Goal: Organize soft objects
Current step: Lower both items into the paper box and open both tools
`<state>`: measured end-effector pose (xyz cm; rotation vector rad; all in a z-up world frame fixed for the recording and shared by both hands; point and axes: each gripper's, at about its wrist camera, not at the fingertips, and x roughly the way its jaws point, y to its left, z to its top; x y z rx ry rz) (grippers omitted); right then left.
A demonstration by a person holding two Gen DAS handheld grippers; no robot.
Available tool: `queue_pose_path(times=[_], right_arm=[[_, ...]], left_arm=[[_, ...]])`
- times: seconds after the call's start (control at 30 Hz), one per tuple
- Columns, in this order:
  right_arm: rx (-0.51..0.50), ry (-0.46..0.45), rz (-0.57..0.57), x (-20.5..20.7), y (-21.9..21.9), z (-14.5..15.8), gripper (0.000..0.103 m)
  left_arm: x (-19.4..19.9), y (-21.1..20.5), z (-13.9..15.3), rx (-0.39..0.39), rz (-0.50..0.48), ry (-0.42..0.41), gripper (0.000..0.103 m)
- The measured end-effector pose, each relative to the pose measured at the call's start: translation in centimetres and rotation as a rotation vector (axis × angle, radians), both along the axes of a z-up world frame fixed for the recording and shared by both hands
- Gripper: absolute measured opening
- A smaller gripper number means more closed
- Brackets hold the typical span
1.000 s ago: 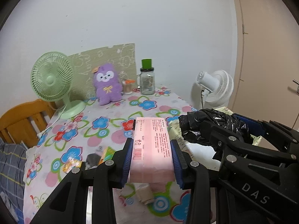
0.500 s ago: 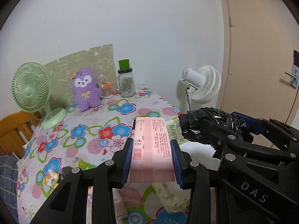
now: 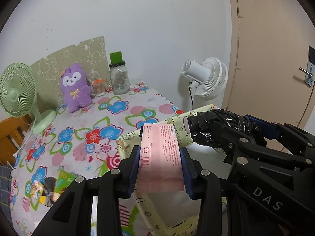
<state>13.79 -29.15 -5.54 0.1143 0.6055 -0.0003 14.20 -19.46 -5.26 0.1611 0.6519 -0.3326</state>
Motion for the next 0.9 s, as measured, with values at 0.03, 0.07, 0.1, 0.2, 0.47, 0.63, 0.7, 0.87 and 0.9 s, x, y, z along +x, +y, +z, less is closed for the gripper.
queue_pose_path(times=[0.03, 0.07, 0.1, 0.2, 0.47, 0.63, 0.7, 0.87, 0.9], right_arm=[[0.001, 0.005, -0.005, 0.1, -0.1, -0.2, 0.061], [0.001, 0.007, -0.012, 0.2, -0.2, -0.4, 0.061], [-0.001, 0.009, -0.018, 0.3, -0.3, -0.5, 0.063], [0.004, 0.022, -0.036, 0.5, -0.4, -0.8, 0.071], [-0.006, 0.025, -0.049, 0.2, 0.0, -0.8, 0.084], [-0.012, 0.023, -0.045, -0.4, 0.5, -0.6, 0.085], [-0.012, 0.022, -0.046, -0.6, 0.7, -0.5, 0.086], [-0.021, 0.011, -0.050, -1.3, 1.4, -0.1, 0.091], [-0.025, 0.005, -0.052, -1.5, 1.6, 0.1, 0.093]], left_arm=[[0.2, -0.2, -0.2, 0.002, -0.002, 0.007, 0.042], [0.4, -0.3, -0.3, 0.002, -0.004, 0.012, 0.042], [0.5, -0.3, -0.5, 0.002, -0.003, 0.017, 0.045], [0.6, -0.4, -0.7, 0.007, 0.004, 0.020, 0.076], [0.3, 0.0, -0.7, 0.019, 0.020, 0.004, 0.084], [-0.1, 0.6, -0.5, 0.015, 0.025, 0.003, 0.087], [-0.4, 0.8, -0.4, 0.015, 0.028, -0.001, 0.088], [-0.9, 1.7, -0.2, 0.003, 0.032, -0.007, 0.090], [-1.0, 1.8, -0.1, 0.001, 0.033, -0.009, 0.091]])
